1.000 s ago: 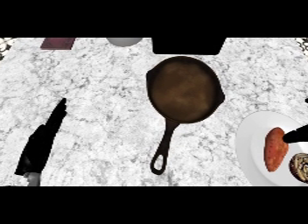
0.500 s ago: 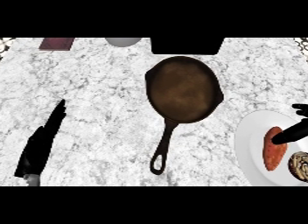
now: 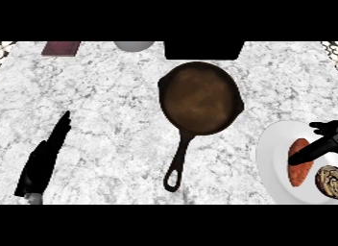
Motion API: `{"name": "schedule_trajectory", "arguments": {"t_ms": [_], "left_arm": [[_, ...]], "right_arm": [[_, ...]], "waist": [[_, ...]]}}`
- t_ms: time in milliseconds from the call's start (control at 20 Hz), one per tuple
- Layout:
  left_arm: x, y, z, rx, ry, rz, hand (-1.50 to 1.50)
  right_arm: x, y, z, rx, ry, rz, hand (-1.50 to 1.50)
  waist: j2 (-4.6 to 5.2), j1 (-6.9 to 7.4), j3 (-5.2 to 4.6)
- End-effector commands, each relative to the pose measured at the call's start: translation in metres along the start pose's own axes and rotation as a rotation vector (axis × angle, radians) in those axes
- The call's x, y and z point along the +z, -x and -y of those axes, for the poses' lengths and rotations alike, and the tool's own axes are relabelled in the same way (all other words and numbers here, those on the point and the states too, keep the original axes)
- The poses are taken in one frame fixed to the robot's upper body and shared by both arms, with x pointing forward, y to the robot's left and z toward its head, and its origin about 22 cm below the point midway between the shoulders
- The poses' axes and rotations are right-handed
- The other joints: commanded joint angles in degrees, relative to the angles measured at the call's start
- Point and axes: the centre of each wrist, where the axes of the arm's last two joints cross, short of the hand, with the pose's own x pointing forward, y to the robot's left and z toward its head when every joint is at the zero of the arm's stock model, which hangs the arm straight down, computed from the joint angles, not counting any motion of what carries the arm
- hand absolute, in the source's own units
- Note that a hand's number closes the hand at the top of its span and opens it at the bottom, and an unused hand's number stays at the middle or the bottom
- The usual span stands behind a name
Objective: Pick the sweet potato from the plate and place it in the pan
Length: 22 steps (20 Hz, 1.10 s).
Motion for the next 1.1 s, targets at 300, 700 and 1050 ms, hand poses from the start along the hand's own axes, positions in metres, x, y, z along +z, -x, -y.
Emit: {"name": "schedule_trajectory", "arguments": {"t_ms": [300,700,1050], "left_arm": [[-0.003,0.006,-0.001,0.003,-0.022,0.009,0.00],[0.009,-0.011,0.001,-0.001,0.006,-0.003,0.00],[0.009,0.003,0.007,-0.005,0.010,0.001,0.00]], "right_arm": [[-0.025,0.009,-0.036,0.028,-0.029,-0.170,-1.50],[-0.034,0.016,-0.027,-0.013,0.000,-0.151,-1.50],[-0.046,0.013,-0.032,-0.084,0.003,-0.093,1.50]], "waist": [[0.01,-0.31,-0.01],[-0.09,-0.19,0.04],[-0.02,-0.07,0.03]]}}
